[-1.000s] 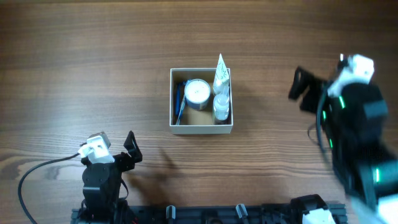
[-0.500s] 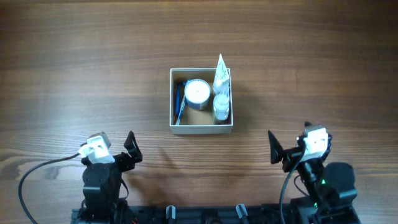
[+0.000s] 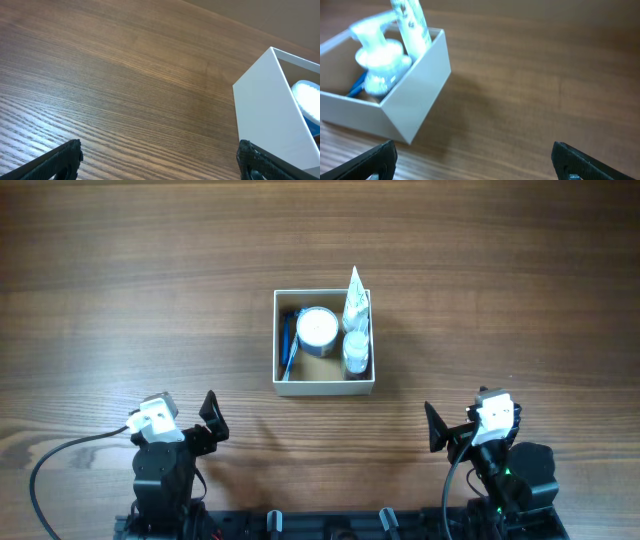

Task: Pack container

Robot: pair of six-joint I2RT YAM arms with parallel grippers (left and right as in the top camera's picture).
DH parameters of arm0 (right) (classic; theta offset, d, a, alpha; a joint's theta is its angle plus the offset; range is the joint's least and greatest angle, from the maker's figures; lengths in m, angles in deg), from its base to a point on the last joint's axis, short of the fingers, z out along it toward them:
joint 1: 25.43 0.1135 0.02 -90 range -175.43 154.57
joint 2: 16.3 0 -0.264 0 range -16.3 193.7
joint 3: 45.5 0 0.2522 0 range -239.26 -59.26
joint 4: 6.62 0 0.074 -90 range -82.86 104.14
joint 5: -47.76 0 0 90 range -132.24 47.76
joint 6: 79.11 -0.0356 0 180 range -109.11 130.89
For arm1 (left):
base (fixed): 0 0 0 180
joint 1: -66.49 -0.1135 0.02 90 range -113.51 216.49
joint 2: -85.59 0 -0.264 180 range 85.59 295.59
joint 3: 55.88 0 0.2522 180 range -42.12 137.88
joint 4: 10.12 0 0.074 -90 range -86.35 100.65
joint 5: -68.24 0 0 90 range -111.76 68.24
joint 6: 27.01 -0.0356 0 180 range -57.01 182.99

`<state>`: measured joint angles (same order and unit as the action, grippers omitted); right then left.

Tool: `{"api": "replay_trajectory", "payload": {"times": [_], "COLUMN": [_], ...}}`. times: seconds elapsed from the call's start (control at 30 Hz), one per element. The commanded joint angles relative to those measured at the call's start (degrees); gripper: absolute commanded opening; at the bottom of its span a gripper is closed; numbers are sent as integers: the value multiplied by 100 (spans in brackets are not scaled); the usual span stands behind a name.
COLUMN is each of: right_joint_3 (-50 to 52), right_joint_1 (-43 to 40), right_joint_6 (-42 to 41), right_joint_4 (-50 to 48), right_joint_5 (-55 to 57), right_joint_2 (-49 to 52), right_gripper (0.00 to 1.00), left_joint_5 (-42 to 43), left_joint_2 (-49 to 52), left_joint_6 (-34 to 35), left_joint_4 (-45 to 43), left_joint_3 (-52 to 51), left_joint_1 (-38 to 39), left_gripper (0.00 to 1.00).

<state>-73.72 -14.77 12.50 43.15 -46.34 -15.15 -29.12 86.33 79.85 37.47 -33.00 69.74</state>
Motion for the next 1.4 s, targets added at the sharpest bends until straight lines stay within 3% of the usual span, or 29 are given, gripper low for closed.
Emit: {"api": "replay_trajectory", "payload": {"times": [0.0,1.37], "right_joint_3": [11,11], "right_joint_1": [-13,-13], "right_joint_6": [-26,-26], "right_joint_4": [197,564], "right_joint_5": [-109,-109], "right_joint_2": [-72,-72], "right_gripper": [100,100], "left_joint_5": [70,70], "left_joint_2": [-52,-52], "left_joint_6": [33,33], "left_joint_4": [-24,-26], "left_joint_3": [-33,-33], "left_joint_1": [-42,-42], "left_gripper": [100,100]}}
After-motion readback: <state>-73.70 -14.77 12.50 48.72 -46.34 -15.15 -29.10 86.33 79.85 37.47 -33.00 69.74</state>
